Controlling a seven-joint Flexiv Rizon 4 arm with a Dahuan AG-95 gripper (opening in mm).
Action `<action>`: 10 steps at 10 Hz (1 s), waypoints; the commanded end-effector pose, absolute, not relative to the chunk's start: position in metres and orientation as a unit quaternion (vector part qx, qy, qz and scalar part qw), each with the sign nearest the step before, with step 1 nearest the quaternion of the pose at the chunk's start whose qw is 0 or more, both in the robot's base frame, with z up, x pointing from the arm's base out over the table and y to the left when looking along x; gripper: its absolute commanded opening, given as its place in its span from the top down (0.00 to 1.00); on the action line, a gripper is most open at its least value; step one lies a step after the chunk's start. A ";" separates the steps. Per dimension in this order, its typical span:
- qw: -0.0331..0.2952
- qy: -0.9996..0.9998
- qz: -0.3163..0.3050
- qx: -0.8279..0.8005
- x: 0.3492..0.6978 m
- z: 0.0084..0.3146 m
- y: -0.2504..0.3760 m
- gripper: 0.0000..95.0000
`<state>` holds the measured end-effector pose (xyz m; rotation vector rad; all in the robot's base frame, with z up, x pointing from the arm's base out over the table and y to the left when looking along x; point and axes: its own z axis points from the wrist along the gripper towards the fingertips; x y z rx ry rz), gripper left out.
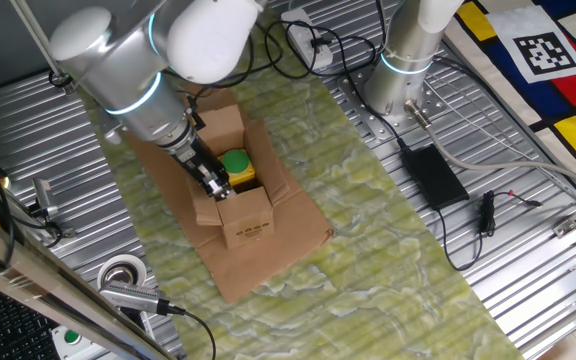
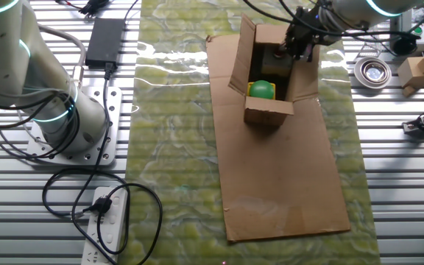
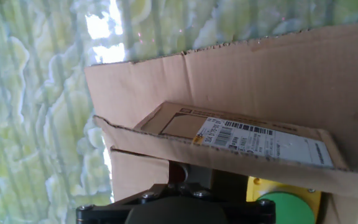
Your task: Open a box
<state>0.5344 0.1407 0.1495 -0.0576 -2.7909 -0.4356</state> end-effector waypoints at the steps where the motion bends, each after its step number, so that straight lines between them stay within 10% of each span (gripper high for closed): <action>1: 0.157 -0.975 -0.157 -0.022 0.532 0.153 0.141 1.00; 10: 0.162 -0.971 -0.172 -0.041 0.535 0.170 0.147 1.00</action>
